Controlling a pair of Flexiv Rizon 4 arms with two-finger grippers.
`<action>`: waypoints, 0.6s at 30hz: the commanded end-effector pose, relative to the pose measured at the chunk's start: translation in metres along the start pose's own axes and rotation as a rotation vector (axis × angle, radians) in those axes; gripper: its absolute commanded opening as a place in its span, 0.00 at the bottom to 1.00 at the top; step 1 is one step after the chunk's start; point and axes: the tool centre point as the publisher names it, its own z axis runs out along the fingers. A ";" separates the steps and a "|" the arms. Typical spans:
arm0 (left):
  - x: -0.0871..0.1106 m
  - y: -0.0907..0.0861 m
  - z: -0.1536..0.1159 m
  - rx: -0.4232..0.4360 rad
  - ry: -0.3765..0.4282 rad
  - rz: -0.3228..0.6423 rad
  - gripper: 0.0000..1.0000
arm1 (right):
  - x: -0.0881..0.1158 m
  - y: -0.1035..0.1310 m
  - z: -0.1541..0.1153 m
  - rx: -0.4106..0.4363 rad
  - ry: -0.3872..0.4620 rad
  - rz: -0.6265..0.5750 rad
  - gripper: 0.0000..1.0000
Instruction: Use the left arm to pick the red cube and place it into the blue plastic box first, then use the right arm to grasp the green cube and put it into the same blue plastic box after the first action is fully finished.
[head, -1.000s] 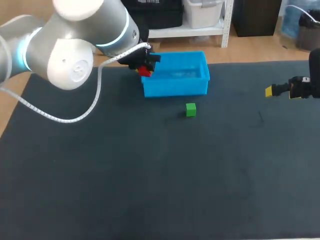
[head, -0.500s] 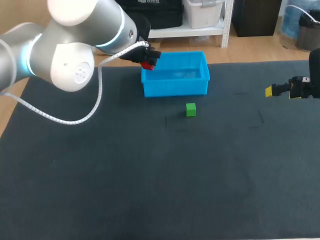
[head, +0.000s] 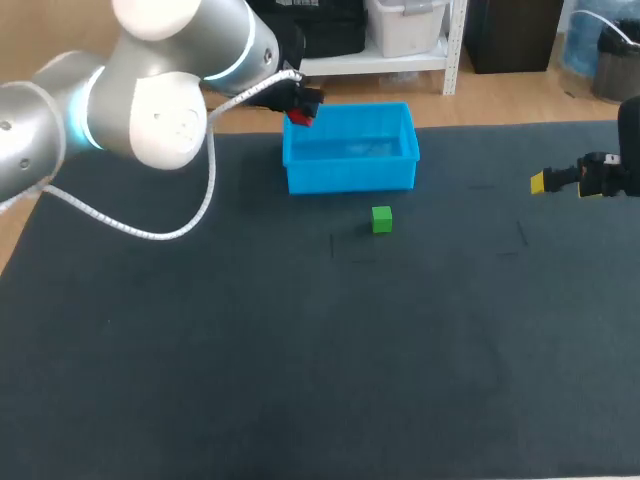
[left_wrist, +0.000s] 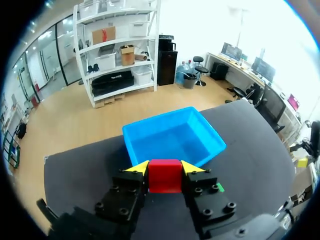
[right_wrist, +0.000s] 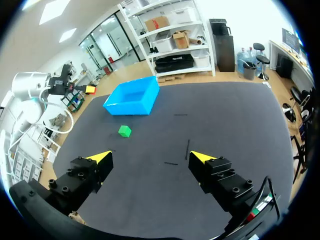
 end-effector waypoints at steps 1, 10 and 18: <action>-0.018 0.007 0.037 0.008 0.032 0.005 0.00 | 0.000 0.000 0.000 0.000 0.002 0.000 1.00; -0.018 0.013 0.063 0.043 0.059 -0.037 0.00 | 0.000 0.000 0.000 0.000 0.002 0.000 1.00; -0.008 0.012 0.083 0.058 0.100 -0.053 0.00 | 0.000 0.000 0.000 0.000 0.002 0.000 1.00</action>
